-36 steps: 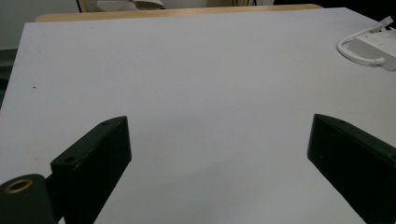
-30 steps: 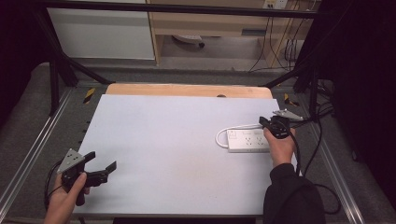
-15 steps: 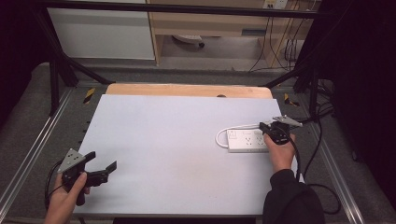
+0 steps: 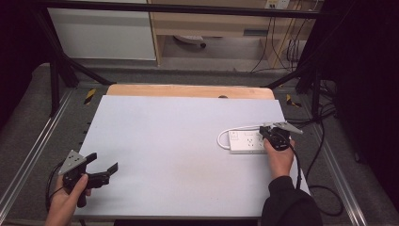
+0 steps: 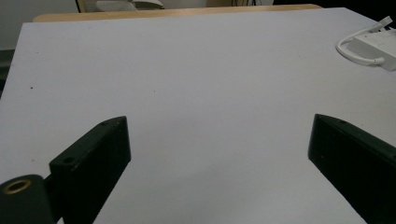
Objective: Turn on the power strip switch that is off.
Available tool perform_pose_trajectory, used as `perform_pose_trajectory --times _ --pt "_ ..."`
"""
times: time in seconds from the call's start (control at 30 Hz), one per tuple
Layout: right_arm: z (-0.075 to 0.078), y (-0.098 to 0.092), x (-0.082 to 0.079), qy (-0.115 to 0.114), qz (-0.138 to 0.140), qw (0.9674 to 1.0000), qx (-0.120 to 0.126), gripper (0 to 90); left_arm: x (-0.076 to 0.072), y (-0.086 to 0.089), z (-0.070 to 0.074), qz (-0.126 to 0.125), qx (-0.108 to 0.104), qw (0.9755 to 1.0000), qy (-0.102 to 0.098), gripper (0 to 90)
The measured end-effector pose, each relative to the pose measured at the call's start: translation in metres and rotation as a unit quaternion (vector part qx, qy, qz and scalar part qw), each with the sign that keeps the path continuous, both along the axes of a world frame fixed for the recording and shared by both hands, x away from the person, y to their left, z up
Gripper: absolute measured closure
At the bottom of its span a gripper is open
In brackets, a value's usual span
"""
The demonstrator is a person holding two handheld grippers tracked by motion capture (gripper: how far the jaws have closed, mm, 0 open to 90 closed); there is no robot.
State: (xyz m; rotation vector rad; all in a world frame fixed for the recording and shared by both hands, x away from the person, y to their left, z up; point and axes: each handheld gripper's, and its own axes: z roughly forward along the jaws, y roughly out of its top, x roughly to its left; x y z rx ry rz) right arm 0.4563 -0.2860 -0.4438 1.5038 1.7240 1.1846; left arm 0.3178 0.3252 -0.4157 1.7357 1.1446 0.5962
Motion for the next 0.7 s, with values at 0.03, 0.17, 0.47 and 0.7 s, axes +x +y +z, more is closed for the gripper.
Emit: perform_pose_trajectory --times 0.03,0.17,0.47,0.7 --pt "-0.0015 0.0005 0.0004 0.003 0.0 1.0 0.003 90.0 0.0001 0.0 -0.0003 0.0 0.001 1.0 0.001 5.9" --pt "-0.0027 0.0014 0.0022 0.004 0.001 1.0 -0.001 90.0 0.0009 0.001 -0.001 0.005 0.002 1.0 0.004 5.9" --pt "-0.0073 0.0058 0.0027 0.015 0.005 0.9998 -0.013 90.0 0.0007 0.0018 -0.001 0.007 0.001 1.0 0.004 5.9" --pt "-0.0079 0.0064 0.0023 0.016 0.003 0.9998 -0.011 90.0 0.001 0.0022 -0.0008 0.007 0.001 1.0 0.004 5.9"
